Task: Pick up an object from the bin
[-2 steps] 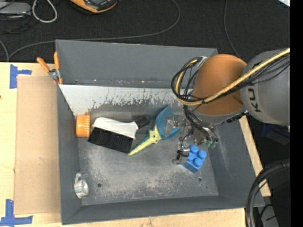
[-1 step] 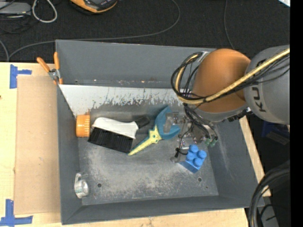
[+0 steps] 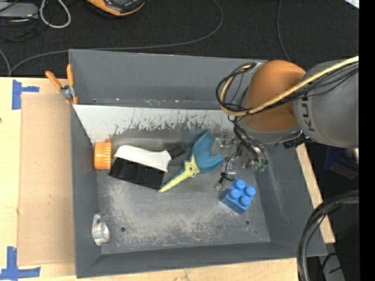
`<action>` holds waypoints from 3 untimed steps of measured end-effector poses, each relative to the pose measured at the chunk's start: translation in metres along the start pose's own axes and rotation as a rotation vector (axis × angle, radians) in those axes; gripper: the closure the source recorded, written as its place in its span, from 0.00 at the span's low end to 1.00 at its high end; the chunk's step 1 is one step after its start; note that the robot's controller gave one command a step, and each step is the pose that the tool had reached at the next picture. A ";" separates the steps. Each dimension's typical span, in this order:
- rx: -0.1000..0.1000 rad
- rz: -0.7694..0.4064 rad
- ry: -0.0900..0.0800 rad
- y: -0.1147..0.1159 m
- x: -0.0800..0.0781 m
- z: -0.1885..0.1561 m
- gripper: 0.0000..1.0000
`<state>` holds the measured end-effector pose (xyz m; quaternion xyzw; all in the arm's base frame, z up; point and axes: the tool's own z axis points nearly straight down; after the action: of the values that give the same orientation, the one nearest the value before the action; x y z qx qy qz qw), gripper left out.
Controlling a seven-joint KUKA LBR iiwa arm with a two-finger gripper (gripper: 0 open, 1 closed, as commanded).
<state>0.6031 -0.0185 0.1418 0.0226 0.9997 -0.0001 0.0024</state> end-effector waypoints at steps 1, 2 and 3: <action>-0.003 -0.055 0.005 -0.002 0.001 -0.058 0.00; -0.001 0.052 0.005 -0.009 -0.007 0.005 0.00; -0.002 0.123 0.000 -0.008 -0.009 -0.023 0.00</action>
Offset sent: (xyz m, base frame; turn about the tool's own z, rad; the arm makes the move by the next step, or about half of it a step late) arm 0.0092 -0.0134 -0.0590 0.1224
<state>0.6118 -0.0264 0.1647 0.0841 0.9965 0.0013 0.0026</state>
